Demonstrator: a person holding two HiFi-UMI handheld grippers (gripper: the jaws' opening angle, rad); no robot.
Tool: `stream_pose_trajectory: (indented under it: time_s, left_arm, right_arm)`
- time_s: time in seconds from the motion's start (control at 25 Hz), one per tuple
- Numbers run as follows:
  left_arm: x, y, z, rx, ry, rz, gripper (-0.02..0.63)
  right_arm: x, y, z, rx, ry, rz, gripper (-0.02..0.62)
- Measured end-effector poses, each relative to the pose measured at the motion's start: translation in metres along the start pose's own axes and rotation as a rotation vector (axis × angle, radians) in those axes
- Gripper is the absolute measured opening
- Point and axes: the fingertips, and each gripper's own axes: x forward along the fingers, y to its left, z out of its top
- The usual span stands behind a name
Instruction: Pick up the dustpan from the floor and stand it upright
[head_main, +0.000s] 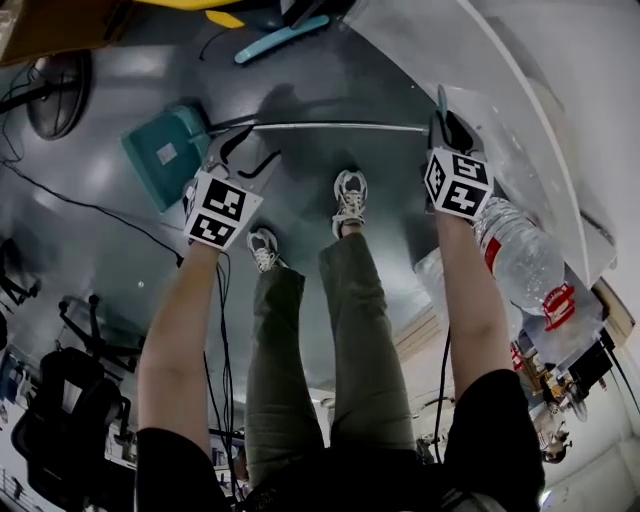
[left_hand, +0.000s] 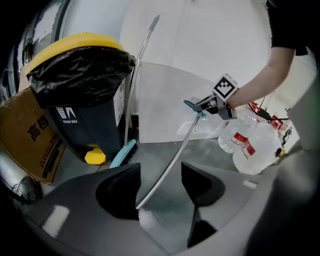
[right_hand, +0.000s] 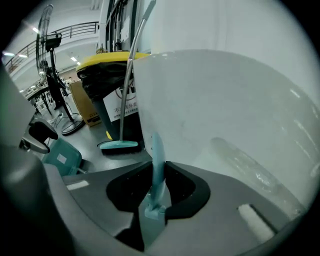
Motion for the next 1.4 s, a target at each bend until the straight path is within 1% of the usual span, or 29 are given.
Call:
stream_pose_trajectory:
  time_s: [0.24, 0.64, 0.88, 1.12, 1.4]
  left_arm:
    - [-0.037, 0.003, 0.016, -0.047, -0.045, 0.04, 0.279]
    - [-0.095, 0.002, 0.043, -0.122, -0.161, 0.099, 0.279]
    - [-0.132, -0.001, 0.061, -0.13, -0.242, 0.12, 0.279]
    - [-0.16, -0.002, 0.07, -0.155, -0.293, 0.148, 0.279]
    - [-0.181, -0.007, 0.084, -0.188, -0.35, 0.176, 0.278]
  right_arm:
    - [-0.027, 0.02, 0.043, -0.059, -0.016, 0.0, 0.075]
    - [-0.073, 0.041, 0.125, -0.198, -0.079, -0.053, 0.078]
    - [-0.097, 0.052, 0.174, -0.28, -0.126, -0.061, 0.082]
    - [-0.116, 0.06, 0.208, -0.375, -0.159, -0.069, 0.083]
    - [-0.133, 0.051, 0.24, -0.453, -0.188, -0.106, 0.084]
